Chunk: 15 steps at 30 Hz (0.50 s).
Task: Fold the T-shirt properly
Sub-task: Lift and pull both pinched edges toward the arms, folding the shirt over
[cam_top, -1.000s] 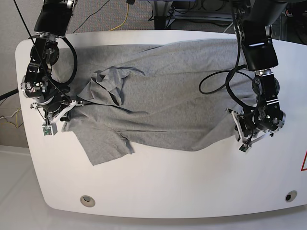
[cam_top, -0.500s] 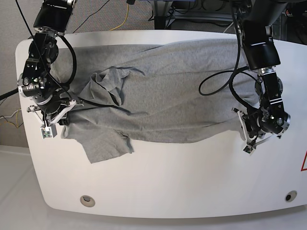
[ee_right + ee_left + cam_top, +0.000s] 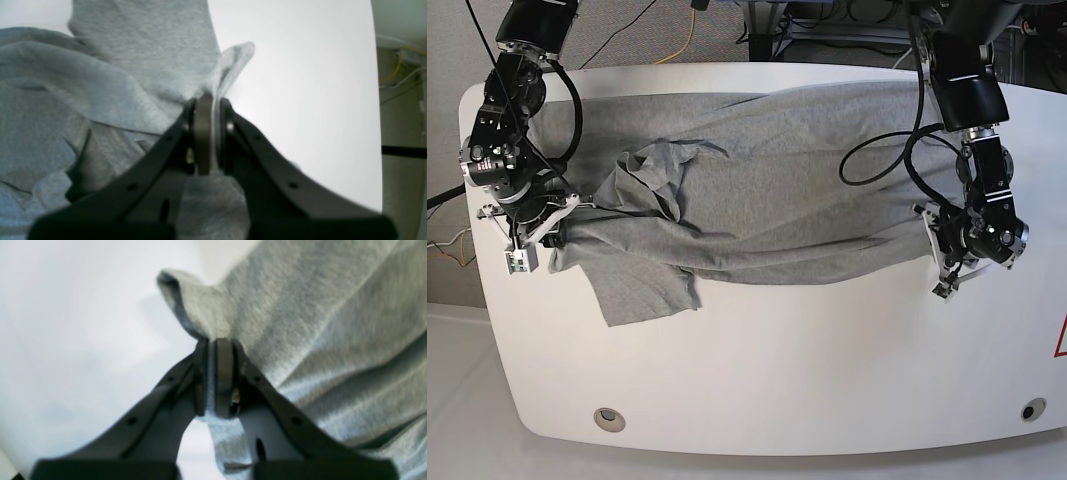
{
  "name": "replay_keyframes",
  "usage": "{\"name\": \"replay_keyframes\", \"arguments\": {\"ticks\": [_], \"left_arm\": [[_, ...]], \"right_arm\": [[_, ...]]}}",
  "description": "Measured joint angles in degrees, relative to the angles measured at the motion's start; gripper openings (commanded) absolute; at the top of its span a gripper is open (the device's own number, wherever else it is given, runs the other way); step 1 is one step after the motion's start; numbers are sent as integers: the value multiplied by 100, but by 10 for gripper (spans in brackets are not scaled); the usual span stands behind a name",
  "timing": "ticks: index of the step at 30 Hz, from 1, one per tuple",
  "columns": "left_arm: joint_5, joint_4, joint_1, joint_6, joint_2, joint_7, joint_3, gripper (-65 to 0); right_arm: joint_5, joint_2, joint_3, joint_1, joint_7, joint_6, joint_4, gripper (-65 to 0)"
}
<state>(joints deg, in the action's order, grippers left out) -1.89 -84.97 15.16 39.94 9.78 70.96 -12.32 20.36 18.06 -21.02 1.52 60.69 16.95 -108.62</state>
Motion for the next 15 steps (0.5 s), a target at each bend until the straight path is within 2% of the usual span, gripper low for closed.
{"name": "replay_keyframes", "arguments": {"ticks": [4,7,15], "left_arm": [[-2,-72,-138,0,15,0,-2,-621],[2,-83,-232,0,11,-4,0,-621],[0,-225,-516,0,15,2,-2,-621]], "right_arm": [[-2,7,-2,15,72,-4,2,-608],[-7,20,-44,26,387,-9,2,-608],[-37,57,-245,31,557,-264,2,-608]]}}
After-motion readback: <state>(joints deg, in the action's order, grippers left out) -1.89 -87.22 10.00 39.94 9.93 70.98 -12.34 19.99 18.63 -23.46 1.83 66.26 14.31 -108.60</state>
